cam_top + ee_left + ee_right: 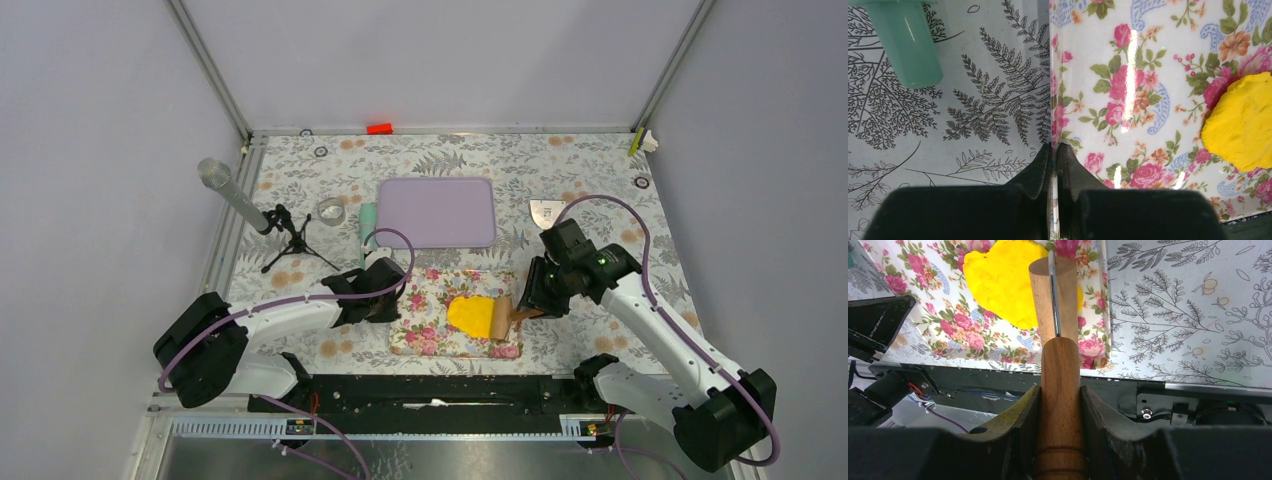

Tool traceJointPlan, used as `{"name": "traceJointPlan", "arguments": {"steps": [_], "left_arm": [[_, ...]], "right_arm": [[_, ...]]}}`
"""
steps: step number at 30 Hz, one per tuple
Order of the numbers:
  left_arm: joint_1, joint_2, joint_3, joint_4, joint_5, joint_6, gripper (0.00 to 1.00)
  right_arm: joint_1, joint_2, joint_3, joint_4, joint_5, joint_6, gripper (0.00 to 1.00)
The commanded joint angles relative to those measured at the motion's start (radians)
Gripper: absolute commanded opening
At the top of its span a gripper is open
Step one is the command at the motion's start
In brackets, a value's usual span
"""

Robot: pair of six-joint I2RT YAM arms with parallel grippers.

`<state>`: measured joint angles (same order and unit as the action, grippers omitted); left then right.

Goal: Roll out the dumpling wrappers from the dough
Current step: Flatten out the dough on the work surface.

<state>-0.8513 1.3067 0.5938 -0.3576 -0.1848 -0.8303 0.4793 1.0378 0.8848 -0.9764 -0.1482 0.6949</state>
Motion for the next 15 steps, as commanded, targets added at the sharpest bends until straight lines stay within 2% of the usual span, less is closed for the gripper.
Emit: {"name": "traceJointPlan", "arguments": {"steps": [1,8,12,15], "left_arm": [[0.003,-0.009,0.014,-0.022,-0.06,0.041,0.0],[0.004,-0.017,0.01,-0.02,-0.058,0.049,0.0],[0.003,-0.022,0.006,-0.021,-0.059,0.05,0.0],[0.003,-0.025,0.003,-0.021,-0.063,0.048,0.0]], "right_arm": [[0.001,0.012,-0.092,0.036,0.061,0.011,0.0],[0.0,0.03,-0.146,0.087,0.053,0.021,0.0],[0.001,0.016,-0.028,0.057,-0.007,0.016,0.0],[0.001,0.014,0.1,-0.027,0.003,-0.019,0.0]]}}
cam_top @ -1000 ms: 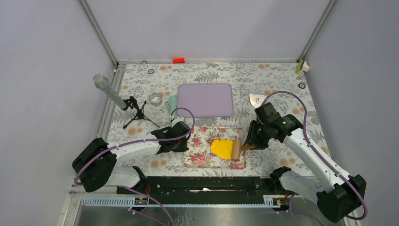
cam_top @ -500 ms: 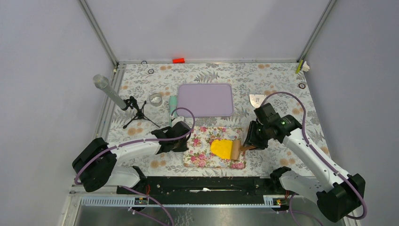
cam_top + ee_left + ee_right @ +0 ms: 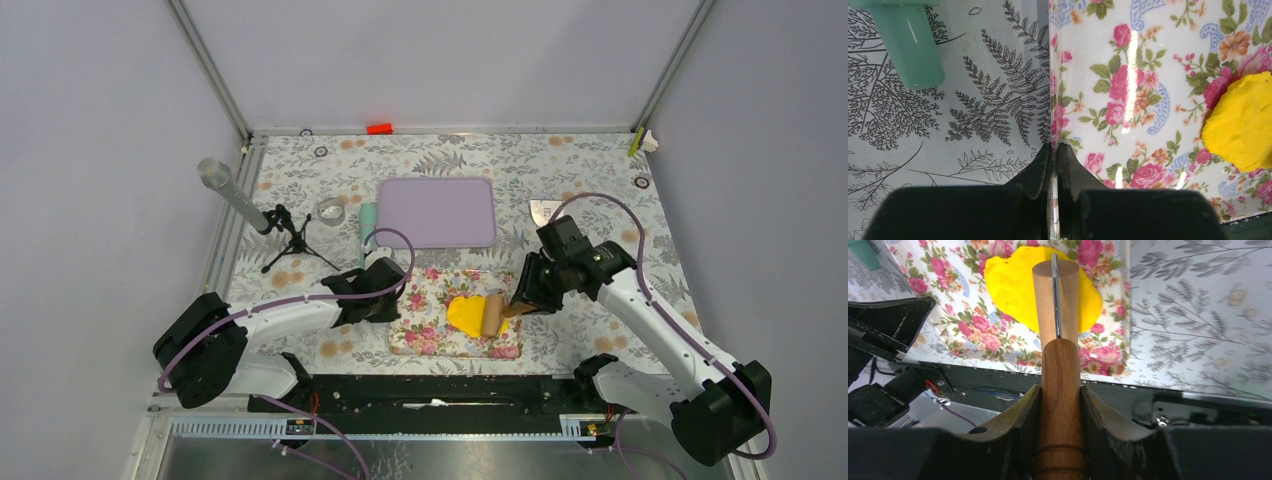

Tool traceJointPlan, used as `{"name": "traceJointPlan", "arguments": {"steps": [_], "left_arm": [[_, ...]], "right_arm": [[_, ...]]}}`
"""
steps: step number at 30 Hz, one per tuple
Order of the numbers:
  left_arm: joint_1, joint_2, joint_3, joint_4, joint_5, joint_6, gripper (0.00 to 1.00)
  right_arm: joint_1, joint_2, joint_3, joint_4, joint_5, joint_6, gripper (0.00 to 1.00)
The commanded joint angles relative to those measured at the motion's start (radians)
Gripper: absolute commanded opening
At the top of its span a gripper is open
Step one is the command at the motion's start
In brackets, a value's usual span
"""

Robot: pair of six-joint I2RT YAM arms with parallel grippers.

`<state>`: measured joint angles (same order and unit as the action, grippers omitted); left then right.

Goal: Roll out the dumpling wrappers from the dough
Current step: Flatten out the dough on the work surface.

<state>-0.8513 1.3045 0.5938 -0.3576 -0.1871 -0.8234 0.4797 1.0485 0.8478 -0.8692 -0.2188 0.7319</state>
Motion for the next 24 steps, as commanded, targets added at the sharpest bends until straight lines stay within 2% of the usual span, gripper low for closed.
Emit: {"name": "traceJointPlan", "arguments": {"steps": [1,6,15,20,24], "left_arm": [[0.003,-0.023,0.002,-0.021,-0.061,0.041,0.0],[0.003,-0.023,0.001,-0.021,-0.062,0.041,0.0],[0.003,-0.027,-0.002,-0.026,-0.066,0.041,0.0],[0.003,-0.034,-0.004,-0.032,-0.071,0.041,0.0],[0.003,-0.043,-0.009,-0.032,-0.075,0.043,0.0]], "right_arm": [[0.0,0.007,0.175,-0.16,0.084,-0.071,0.0],[0.0,0.023,0.226,-0.197,0.075,-0.103,0.0],[0.0,0.031,0.084,-0.117,0.062,-0.086,0.0],[0.0,0.05,-0.008,-0.108,0.132,-0.066,0.0],[-0.001,0.069,-0.078,-0.069,0.131,-0.057,0.0]]}}
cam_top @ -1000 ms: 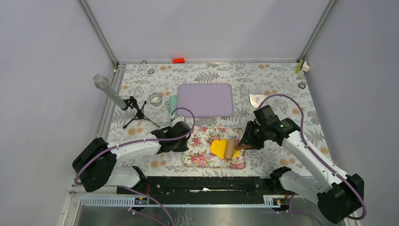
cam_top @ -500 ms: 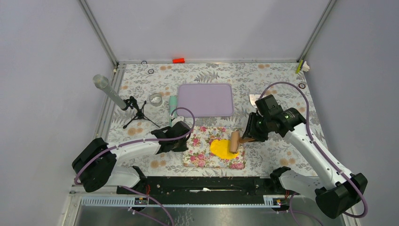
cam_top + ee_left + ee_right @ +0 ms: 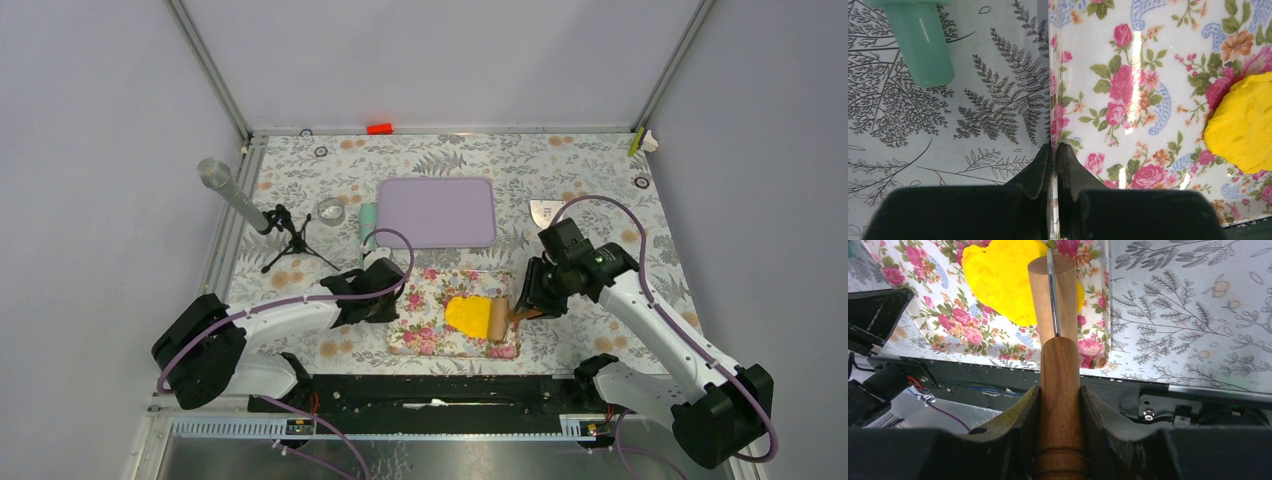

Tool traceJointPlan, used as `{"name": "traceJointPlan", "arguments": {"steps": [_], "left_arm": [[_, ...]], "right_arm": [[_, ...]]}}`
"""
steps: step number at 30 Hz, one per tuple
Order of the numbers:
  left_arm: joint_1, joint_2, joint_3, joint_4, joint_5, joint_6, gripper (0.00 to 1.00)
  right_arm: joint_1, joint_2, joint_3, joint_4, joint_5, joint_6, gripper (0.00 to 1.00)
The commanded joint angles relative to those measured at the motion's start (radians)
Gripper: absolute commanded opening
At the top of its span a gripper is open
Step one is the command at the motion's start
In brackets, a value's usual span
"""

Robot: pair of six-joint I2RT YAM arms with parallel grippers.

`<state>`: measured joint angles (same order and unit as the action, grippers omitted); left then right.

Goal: Roll out the dumpling wrappers from the dough
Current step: Flatten out the dough on the work surface.

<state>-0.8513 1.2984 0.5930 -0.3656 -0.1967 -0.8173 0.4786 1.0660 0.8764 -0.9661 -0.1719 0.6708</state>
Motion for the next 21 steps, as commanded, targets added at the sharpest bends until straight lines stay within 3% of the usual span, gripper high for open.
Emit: {"name": "traceJointPlan", "arguments": {"steps": [1,8,14,21], "left_arm": [[0.003,-0.039,-0.008,-0.024,-0.065,0.037,0.0],[0.003,-0.05,-0.016,-0.011,-0.053,0.042,0.0],[0.003,-0.032,-0.008,-0.006,-0.038,0.055,0.0],[0.003,-0.016,0.006,-0.003,-0.038,0.065,0.0]], "right_arm": [[0.0,0.057,-0.116,0.04,0.08,0.007,0.0],[0.0,0.091,-0.078,0.079,0.048,0.011,0.0],[0.011,0.101,0.069,0.036,-0.011,-0.023,0.0],[0.222,0.261,0.292,-0.102,0.115,-0.145,0.0]]}}
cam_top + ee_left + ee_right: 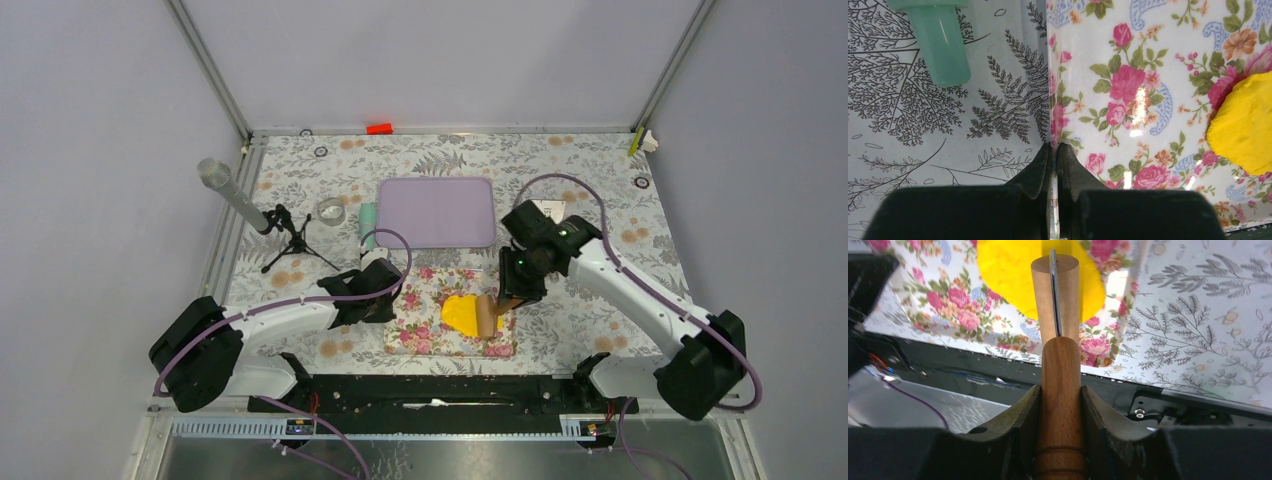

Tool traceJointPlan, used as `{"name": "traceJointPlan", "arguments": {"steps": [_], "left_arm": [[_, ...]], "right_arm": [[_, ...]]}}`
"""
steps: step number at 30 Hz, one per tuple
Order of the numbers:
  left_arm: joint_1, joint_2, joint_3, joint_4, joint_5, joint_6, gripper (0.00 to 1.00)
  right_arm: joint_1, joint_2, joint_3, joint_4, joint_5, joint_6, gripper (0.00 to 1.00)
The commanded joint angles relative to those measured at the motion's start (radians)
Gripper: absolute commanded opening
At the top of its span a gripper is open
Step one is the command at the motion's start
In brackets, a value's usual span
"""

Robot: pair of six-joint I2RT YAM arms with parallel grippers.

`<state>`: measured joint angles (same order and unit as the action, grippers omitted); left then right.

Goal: Roll out the dumpling wrappers from the dough
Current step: Flatten out the dough on the work surface.

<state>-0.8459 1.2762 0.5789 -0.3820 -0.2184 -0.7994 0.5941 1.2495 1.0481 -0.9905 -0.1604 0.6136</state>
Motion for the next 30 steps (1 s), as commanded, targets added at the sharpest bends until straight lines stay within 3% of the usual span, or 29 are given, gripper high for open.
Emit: {"name": "traceJointPlan", "arguments": {"steps": [1,8,19,30], "left_arm": [[-0.002,0.008,0.021,0.012,-0.016,0.048,0.0],[-0.002,-0.004,0.021,0.003,-0.025,0.051,0.0],[-0.002,0.014,0.024,0.016,-0.012,0.052,0.0],[-0.002,0.033,0.034,0.032,0.009,0.06,0.0]], "right_arm": [[0.121,0.102,0.136,-0.086,0.12,-0.103,0.0],[0.132,0.187,0.214,-0.078,0.24,-0.158,0.0],[0.197,0.133,-0.012,0.163,0.081,-0.056,0.0],[0.253,0.202,0.002,0.176,0.103,-0.017,0.0]]}}
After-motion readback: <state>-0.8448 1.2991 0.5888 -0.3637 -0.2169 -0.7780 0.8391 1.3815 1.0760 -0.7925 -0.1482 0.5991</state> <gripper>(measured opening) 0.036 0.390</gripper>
